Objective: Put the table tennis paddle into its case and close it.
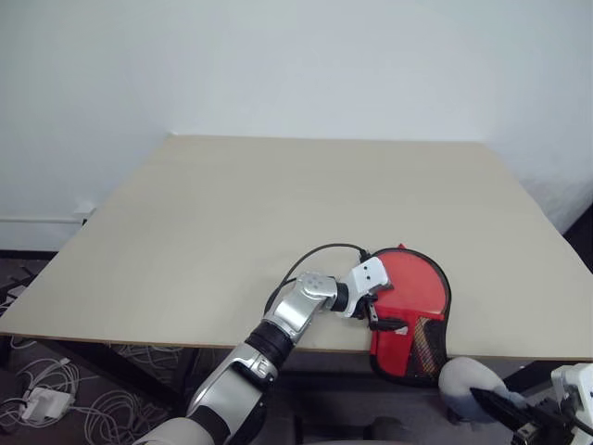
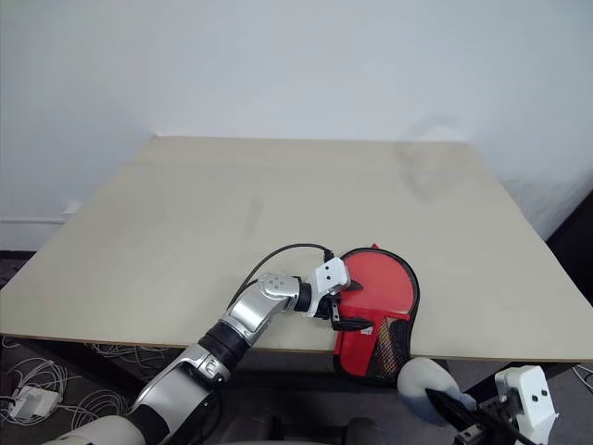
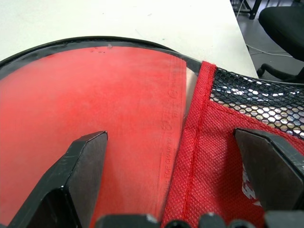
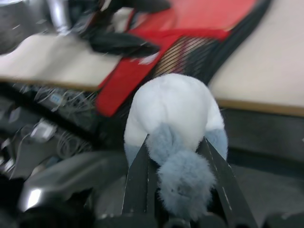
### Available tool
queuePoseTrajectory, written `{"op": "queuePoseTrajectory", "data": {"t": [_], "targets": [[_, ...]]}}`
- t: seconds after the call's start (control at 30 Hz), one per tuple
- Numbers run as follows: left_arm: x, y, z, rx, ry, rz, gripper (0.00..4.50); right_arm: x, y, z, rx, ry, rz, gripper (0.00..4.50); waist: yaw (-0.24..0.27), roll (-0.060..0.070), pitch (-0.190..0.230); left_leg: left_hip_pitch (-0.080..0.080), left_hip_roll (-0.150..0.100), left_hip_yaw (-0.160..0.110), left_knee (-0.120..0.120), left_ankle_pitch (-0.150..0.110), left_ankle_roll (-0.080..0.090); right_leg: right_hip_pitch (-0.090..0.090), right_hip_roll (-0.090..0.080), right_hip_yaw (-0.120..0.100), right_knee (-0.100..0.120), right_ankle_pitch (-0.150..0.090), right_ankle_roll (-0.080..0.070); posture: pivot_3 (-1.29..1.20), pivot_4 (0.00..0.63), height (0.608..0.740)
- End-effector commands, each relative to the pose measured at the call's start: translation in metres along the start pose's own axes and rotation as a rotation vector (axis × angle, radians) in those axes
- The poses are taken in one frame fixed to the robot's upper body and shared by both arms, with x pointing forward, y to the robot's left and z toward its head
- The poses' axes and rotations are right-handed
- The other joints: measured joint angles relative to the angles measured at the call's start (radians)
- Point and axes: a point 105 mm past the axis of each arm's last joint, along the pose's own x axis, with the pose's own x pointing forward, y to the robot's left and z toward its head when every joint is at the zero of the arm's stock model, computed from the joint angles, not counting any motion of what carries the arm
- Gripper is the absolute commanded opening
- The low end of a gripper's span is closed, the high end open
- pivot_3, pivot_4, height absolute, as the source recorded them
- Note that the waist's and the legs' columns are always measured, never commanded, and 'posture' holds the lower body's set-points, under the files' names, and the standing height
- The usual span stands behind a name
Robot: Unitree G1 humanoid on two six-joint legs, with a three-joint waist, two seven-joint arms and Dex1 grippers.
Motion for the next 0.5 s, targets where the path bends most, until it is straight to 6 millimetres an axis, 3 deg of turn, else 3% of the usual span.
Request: {"op": "queuePoseTrajectory", "data": {"t": [0.03,0.33,0.5], "targets": [[0.005,-0.012,-0.031,-0.091,0.104,-0.049,4.50,0.007,0.008,0.026,-0.032,-0.130,0.045,0.07,-0.001,-0.001,-0.001,0.000,0.000,0.000,0.000,0.000,0.000,0.000,0.000,0.000,0.000,0.000,0.000,0.00,0.000,0.728],[0.005,-0.011,-0.023,-0.081,0.065,-0.045,4.50,0.037,0.009,0.053,0.013,-0.258,0.088,0.07,0.002,-0.002,-0.002,0.000,0.000,0.000,0.000,0.000,0.001,0.001,0.000,0.000,-0.003,0.000,0.000,0.00,0.000,0.728],[0.002,-0.006,-0.016,-0.012,0.013,-0.023,4.50,0.057,0.010,0.051,0.018,-0.249,0.126,1.78,0.002,-0.002,-0.002,-0.001,0.000,0.000,0.000,0.002,0.004,0.002,0.001,0.000,-0.004,0.002,-0.002,0.00,0.000,0.728]]}}
